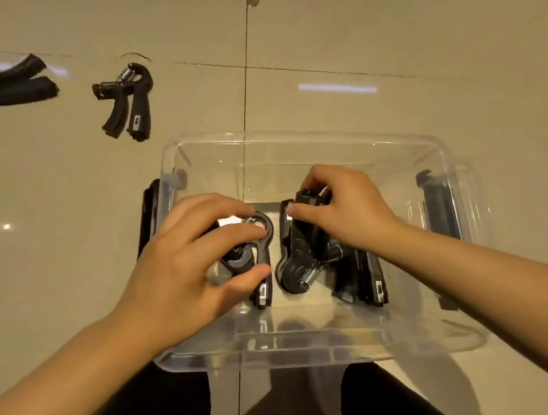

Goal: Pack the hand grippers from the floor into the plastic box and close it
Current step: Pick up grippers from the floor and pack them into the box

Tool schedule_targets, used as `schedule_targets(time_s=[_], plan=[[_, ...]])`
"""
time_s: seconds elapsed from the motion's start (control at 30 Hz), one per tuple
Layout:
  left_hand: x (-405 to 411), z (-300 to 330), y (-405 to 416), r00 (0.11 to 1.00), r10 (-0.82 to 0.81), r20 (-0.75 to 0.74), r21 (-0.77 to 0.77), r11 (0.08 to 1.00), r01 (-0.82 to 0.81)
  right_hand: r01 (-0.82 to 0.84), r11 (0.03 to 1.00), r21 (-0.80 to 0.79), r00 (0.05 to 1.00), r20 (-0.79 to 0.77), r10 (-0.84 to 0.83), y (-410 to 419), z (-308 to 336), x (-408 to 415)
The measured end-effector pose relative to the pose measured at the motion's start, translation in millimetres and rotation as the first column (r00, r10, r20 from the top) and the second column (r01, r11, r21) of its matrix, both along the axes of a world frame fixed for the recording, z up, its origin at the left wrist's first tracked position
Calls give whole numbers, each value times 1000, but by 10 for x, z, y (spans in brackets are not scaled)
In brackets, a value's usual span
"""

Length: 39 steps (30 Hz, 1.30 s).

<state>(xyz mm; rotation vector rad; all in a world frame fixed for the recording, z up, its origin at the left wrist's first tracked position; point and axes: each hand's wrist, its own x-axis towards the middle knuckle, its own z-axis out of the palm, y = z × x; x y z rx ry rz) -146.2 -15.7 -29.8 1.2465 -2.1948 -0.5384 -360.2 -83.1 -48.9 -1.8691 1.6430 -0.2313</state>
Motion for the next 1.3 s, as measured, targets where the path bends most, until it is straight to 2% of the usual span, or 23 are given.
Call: schedule_targets(time_s=[0.33,0.47,0.57,0.73,0.9,1.0,1.13,1.2,1.3], plan=[[30,23,135,989,-65,134,-19,998,68,83,994,74,997,-15,-82,6,-224,-13],[93,16,271,984,-69,163,-33,997,75,128,991,45,992,-4,-128,-15,-331,8],[90,-84,358,976,-98,193,-13,995,103,63,998,19,997,-51,-62,62,-438,-19],[63,-97,354,971,-76,229,2,997,77,-82,986,146,996,-18,86,169,-435,-171],[64,-109,363,975,-58,214,-15,998,63,-162,981,108,986,-30,166,246,-454,-222],[69,-115,369,977,-57,208,-10,998,60,-303,949,90,930,-189,315,282,-490,-253],[72,-113,370,976,-57,209,-21,998,63,-491,847,202,729,-437,527,325,-580,-272],[72,-111,364,977,-56,208,-27,998,62,-523,830,193,690,-477,545,314,-607,-297],[69,-121,368,979,-54,195,-27,998,61,-541,825,161,693,-470,546,307,-599,-322]])
